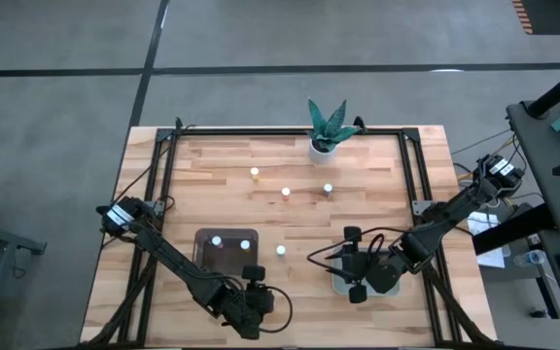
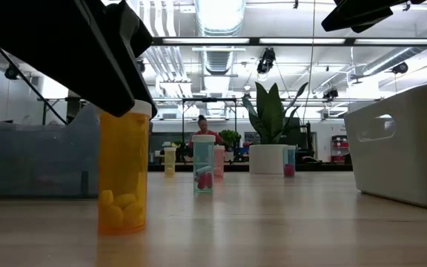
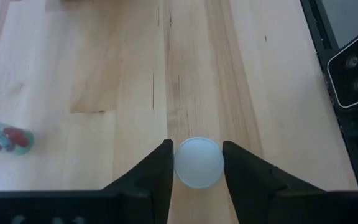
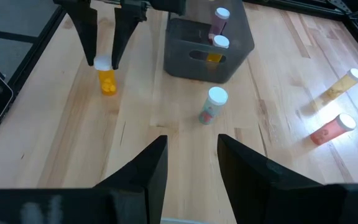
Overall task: Pick and place medicine bottles into bin by pill shape (circle, oval)
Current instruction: Put the right orange tablet bottle into the black bin
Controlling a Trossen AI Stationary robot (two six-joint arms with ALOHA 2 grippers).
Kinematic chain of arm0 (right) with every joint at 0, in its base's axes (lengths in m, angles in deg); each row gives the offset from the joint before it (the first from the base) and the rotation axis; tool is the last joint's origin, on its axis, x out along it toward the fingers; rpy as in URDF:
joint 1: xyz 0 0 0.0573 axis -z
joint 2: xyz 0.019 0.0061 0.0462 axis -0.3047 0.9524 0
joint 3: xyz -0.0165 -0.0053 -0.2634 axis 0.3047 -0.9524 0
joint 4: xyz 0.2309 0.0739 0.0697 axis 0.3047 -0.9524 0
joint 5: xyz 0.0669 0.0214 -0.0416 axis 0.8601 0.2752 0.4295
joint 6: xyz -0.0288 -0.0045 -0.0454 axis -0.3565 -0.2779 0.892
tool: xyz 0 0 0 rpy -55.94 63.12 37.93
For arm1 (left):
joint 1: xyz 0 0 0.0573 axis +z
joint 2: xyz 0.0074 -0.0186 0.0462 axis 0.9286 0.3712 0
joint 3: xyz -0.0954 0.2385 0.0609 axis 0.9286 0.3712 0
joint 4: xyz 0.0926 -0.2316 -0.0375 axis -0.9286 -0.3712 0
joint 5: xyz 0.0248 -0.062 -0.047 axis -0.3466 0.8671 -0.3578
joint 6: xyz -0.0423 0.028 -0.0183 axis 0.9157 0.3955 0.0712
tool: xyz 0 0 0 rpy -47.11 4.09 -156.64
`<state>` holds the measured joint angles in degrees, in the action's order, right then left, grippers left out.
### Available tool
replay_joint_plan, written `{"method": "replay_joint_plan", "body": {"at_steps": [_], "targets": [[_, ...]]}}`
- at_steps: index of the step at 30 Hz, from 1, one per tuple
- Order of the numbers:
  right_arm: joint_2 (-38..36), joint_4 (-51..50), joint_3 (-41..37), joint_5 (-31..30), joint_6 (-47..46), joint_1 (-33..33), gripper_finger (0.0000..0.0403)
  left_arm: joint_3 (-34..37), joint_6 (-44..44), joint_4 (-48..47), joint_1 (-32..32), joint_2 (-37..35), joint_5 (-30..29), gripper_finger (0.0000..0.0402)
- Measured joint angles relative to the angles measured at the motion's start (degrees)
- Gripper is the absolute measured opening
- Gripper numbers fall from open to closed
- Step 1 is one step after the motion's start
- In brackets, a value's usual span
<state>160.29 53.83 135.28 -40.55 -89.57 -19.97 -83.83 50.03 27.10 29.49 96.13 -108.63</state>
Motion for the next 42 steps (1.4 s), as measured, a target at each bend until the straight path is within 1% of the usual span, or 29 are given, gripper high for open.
{"method": "replay_joint_plan", "body": {"at_steps": [12,18,23,28,35,38,42], "targets": [[0.0,0.01,0.0,0.0,0.0,-0.01,0.0132,-0.45,-0.04,-0.34,0.0,-0.05,0.02,0.0105],[0.0,0.01,0.0,-0.01,0.0,-0.02,0.0132,-1.44,-0.48,-0.35,-0.02,-3.06,0.02,0.0104],[0.0,-0.19,0.0,0.0,-0.13,0.0,0.0132,-1.27,-1.6,-3.84,-0.45,-8.2,-0.09,0.0104],[0.0,-0.17,0.0,0.0,-0.11,-0.01,0.0132,-0.23,0.45,-12.64,-1.21,-14.51,-2.3,0.0104],[0.0,-0.09,0.0,0.0,-0.1,0.0,0.0132,0.98,5.94,-26.14,-1.64,-21.58,-5.64,0.0104],[0.0,-0.05,0.0,0.0,-0.12,-0.01,0.0132,3.63,7.31,-27.77,-1.66,-24.7,-6.59,0.0104],[0.0,-0.02,0.0,-0.02,-0.17,-0.02,0.0132,9.66,11.45,-27.4,-1.66,-29.04,-8.14,0.0104]]}}
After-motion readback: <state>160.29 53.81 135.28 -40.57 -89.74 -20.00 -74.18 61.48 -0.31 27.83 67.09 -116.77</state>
